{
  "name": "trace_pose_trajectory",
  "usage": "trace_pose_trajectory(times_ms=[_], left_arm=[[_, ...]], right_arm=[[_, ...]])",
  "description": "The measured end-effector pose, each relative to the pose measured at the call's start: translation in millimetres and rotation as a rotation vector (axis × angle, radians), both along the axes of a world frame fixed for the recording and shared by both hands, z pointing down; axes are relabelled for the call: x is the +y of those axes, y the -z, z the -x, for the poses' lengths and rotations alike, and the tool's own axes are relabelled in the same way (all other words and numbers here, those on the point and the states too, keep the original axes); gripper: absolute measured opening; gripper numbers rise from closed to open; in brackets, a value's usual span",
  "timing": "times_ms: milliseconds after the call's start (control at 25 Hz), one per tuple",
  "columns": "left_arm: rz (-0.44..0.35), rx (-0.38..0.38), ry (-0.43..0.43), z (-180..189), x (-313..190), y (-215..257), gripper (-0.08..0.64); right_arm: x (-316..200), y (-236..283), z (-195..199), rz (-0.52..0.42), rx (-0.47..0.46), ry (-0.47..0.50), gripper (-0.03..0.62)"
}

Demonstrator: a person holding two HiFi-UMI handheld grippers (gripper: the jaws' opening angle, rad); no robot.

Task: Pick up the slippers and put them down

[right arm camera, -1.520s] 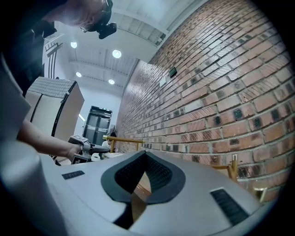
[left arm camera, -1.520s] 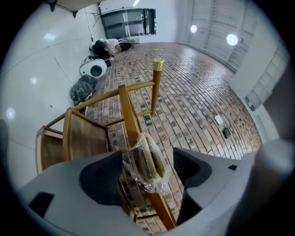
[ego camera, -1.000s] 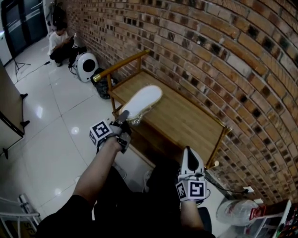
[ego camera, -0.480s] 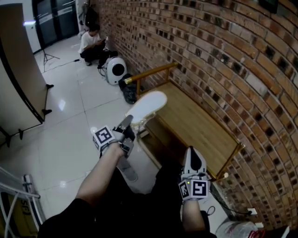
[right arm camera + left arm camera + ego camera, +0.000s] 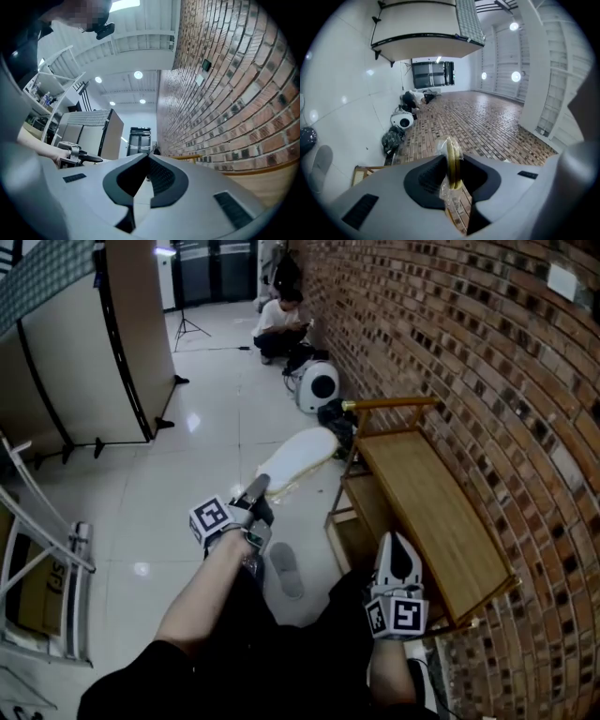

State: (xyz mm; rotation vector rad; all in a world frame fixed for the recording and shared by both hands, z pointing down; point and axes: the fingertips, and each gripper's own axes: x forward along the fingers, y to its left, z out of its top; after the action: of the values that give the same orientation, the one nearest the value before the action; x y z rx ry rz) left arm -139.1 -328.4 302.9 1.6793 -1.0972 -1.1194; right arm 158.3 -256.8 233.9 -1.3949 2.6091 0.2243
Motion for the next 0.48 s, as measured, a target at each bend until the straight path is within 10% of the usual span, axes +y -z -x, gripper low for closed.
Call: trace_pose_trajectory(times_ms=[480], left_arm=[[-0.064, -0.003, 0.339, 115, 131, 0, 0.074]], right_arm=[[28, 1, 96, -0.011, 0.046, 0.283, -0.009]])
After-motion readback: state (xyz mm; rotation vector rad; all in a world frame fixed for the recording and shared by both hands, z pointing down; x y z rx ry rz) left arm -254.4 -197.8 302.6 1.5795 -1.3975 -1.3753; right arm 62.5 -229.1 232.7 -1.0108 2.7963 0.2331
